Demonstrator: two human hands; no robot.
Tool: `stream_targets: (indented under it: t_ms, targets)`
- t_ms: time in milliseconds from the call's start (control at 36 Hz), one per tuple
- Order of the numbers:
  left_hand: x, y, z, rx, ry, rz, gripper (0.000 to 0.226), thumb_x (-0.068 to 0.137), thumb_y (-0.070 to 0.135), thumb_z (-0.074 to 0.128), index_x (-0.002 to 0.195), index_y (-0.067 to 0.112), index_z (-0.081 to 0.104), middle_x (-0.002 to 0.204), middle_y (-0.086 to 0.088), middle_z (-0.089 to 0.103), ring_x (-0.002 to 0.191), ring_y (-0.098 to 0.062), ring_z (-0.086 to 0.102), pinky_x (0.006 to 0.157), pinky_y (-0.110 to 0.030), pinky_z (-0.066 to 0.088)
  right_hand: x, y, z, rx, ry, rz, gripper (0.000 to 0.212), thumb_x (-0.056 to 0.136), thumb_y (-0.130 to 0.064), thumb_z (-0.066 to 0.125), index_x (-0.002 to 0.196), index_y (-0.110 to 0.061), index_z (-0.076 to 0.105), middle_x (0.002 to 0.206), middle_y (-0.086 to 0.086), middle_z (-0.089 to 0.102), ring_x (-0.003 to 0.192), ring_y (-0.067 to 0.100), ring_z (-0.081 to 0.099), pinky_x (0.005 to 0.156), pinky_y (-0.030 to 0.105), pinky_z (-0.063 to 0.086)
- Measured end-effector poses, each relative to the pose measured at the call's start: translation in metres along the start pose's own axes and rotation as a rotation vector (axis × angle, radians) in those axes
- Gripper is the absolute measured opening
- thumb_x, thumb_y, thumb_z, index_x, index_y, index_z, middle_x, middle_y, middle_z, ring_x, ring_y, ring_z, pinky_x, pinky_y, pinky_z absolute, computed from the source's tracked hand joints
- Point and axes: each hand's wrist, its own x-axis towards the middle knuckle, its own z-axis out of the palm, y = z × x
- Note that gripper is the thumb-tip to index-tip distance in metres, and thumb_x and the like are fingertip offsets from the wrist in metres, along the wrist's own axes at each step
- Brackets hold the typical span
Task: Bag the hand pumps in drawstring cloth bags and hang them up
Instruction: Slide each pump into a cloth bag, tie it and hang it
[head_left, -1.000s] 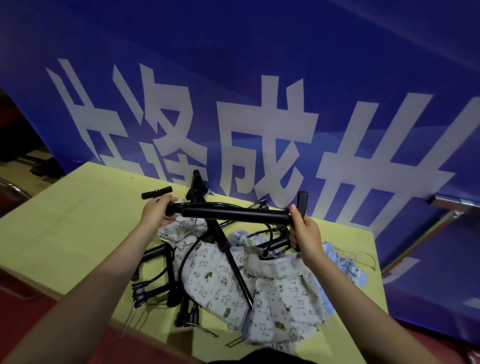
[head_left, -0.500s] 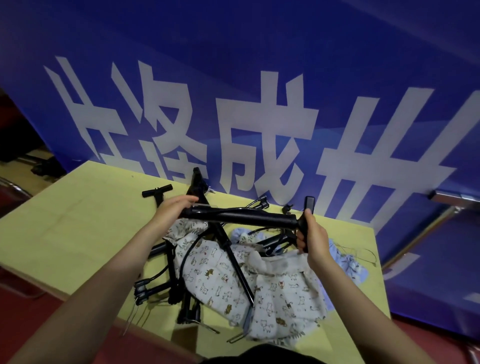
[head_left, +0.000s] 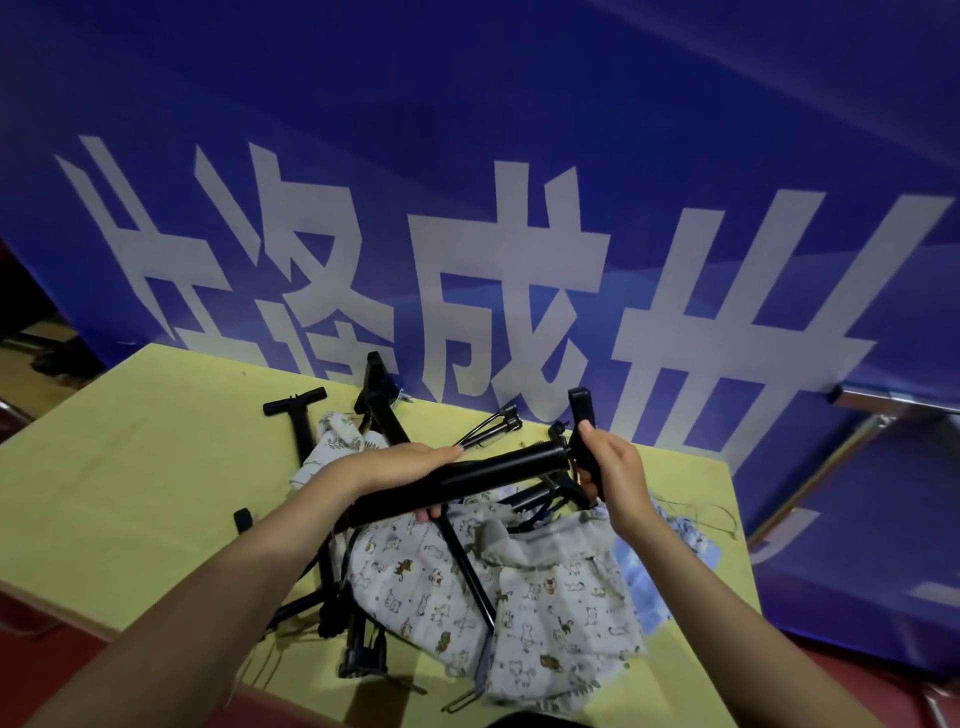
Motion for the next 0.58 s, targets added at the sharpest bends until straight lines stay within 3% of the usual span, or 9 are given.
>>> stream_targets:
  t_ms: [83, 139, 194, 250, 333, 444, 500, 583]
  targets:
    - [0.002, 0.002, 0.005, -0.031, -0.059, 0.024, 0.055, 0.099, 0.055, 0.031, 0.091, 0.014, 0.067, 0.079, -0.012, 0.071, 0.081, -0.028, 0.07, 0.092, -0.037, 0.053, -0.001, -0.004, 0.001, 0.009, 0.008, 0.004, 0.047, 0.086, -0.049, 0.056, 0.071, -0.005, 0.055, 0.054, 0.009, 0.044, 0.046, 0.02, 0.036, 0.046, 0.029, 0.03]
    - [0.003, 0.0, 0.01, -0.074, -0.039, 0.043, 0.053, 0.099, 0.055, 0.033, 0.102, 0.013, 0.064, 0.076, -0.014, 0.067, 0.074, -0.029, 0.068, 0.083, -0.036, 0.057, 0.002, -0.003, -0.002, 0.024, 0.061, 0.056, 0.049, 0.096, -0.044, 0.049, 0.082, 0.001, 0.061, 0.059, 0.013, 0.054, 0.049, 0.022, 0.048, 0.051, 0.03, 0.041]
    - [0.004, -0.004, 0.013, -0.056, 0.004, 0.092, 0.05, 0.099, 0.055, 0.031, 0.111, 0.016, 0.059, 0.073, -0.012, 0.064, 0.065, -0.028, 0.064, 0.07, -0.033, 0.056, 0.007, 0.003, -0.004, 0.093, 0.135, 0.136, 0.05, 0.101, -0.04, 0.039, 0.09, 0.002, 0.064, 0.074, 0.016, 0.066, 0.064, 0.025, 0.06, 0.067, 0.034, 0.051]
    - [0.005, -0.01, 0.016, -0.032, 0.045, 0.145, 0.048, 0.099, 0.054, 0.031, 0.111, 0.017, 0.059, 0.069, -0.009, 0.063, 0.06, -0.025, 0.06, 0.063, -0.032, 0.054, 0.011, 0.012, -0.007, 0.138, 0.241, 0.202, 0.046, 0.102, -0.037, 0.037, 0.081, -0.005, 0.063, 0.083, 0.013, 0.067, 0.079, 0.026, 0.061, 0.08, 0.04, 0.049]
    - [0.005, -0.015, 0.02, -0.049, 0.053, 0.187, 0.041, 0.098, 0.052, 0.037, 0.108, 0.018, 0.06, 0.069, -0.008, 0.062, 0.057, -0.023, 0.059, 0.057, -0.033, 0.053, 0.011, 0.029, -0.008, 0.131, 0.338, 0.346, 0.04, 0.101, -0.027, 0.039, 0.071, -0.008, 0.058, 0.076, 0.012, 0.065, 0.067, 0.026, 0.059, 0.071, 0.04, 0.045]
    - [0.002, -0.02, 0.026, -0.044, 0.066, 0.249, 0.017, 0.1, 0.038, 0.045, 0.097, 0.029, 0.059, 0.071, -0.01, 0.058, 0.051, -0.015, 0.058, 0.052, -0.029, 0.051, 0.006, 0.048, -0.005, 0.113, 0.314, 0.519, 0.032, 0.098, -0.021, 0.038, 0.079, -0.003, 0.055, 0.071, 0.017, 0.06, 0.059, 0.026, 0.057, 0.062, 0.036, 0.05]
    - [-0.001, -0.021, 0.027, -0.05, 0.094, 0.265, 0.015, 0.1, 0.037, 0.046, 0.099, 0.032, 0.06, 0.069, -0.007, 0.059, 0.051, -0.015, 0.058, 0.051, -0.026, 0.05, 0.004, 0.05, 0.0, 0.198, 0.235, 0.607, 0.038, 0.099, -0.028, 0.035, 0.082, -0.002, 0.058, 0.065, 0.012, 0.06, 0.055, 0.022, 0.058, 0.058, 0.033, 0.05]
    - [-0.005, -0.028, 0.028, -0.079, 0.135, 0.255, 0.02, 0.099, 0.038, 0.048, 0.104, 0.025, 0.062, 0.066, -0.004, 0.061, 0.052, -0.019, 0.059, 0.052, -0.029, 0.051, 0.005, 0.047, 0.004, 0.282, 0.037, 0.737, 0.049, 0.099, -0.036, 0.034, 0.092, 0.002, 0.064, 0.077, 0.014, 0.065, 0.066, 0.026, 0.061, 0.061, 0.032, 0.051]
